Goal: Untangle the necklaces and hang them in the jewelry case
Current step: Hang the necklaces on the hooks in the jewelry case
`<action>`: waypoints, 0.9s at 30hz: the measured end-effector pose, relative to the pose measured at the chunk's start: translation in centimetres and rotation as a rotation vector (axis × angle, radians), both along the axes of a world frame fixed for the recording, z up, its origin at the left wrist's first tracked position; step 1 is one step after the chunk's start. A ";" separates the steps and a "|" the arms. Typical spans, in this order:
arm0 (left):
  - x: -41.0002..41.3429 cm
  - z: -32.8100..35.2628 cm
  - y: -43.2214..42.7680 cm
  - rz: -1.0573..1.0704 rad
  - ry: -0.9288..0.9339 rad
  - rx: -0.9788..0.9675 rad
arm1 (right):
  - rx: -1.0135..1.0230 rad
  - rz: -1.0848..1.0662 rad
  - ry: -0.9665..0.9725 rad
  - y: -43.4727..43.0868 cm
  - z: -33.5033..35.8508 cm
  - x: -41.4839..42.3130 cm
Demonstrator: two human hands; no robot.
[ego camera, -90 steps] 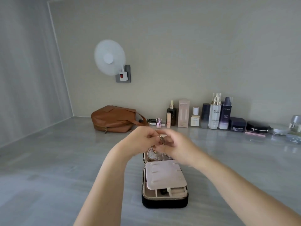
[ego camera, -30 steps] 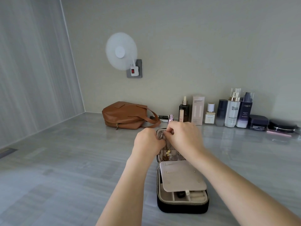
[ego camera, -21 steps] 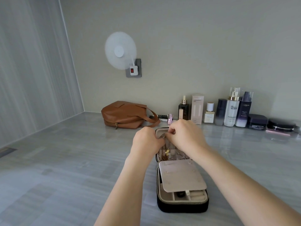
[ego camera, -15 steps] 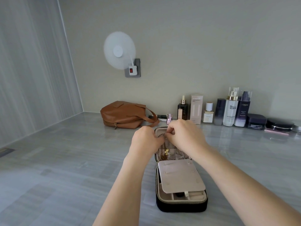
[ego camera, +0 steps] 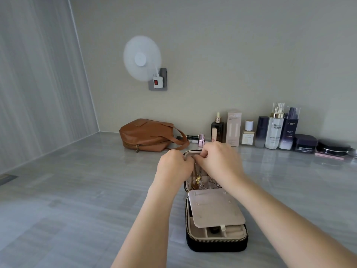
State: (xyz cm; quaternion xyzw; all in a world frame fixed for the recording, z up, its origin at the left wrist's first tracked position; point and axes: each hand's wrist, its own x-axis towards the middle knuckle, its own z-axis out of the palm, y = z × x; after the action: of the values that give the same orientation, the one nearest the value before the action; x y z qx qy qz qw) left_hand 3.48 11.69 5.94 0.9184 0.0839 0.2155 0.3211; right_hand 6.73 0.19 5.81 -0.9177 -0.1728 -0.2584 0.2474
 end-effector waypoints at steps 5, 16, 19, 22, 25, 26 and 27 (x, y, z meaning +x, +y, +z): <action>0.0 -0.2 0.2 0.002 -0.004 -0.058 | 0.039 -0.013 0.090 0.1 0.6 -0.4; -0.4 0.3 0.2 -0.113 0.103 -0.118 | 0.071 0.098 0.420 -1.5 1.9 -0.4; -0.4 0.6 0.5 -0.154 0.122 -0.227 | 0.192 0.059 0.298 -2.4 2.4 0.0; -0.2 0.7 1.2 -0.196 0.155 -0.307 | 0.277 -0.060 0.128 -3.5 2.8 0.3; 0.2 0.3 1.8 -0.223 0.165 -0.333 | 0.305 -0.036 0.201 -4.3 2.9 -0.2; 0.2 0.2 2.0 -0.238 0.169 -0.342 | 0.276 -0.014 0.259 -4.6 2.7 -0.5; 0.2 0.2 2.2 -0.255 0.174 -0.364 | 0.243 0.016 0.332 -4.9 2.4 -0.8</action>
State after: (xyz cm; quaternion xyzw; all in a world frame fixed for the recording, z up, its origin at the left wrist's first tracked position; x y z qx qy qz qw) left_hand 3.72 13.89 6.11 0.8636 0.0323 0.0744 0.4975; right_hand 5.91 -4.71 8.20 -0.9098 -0.1046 -0.1206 0.3832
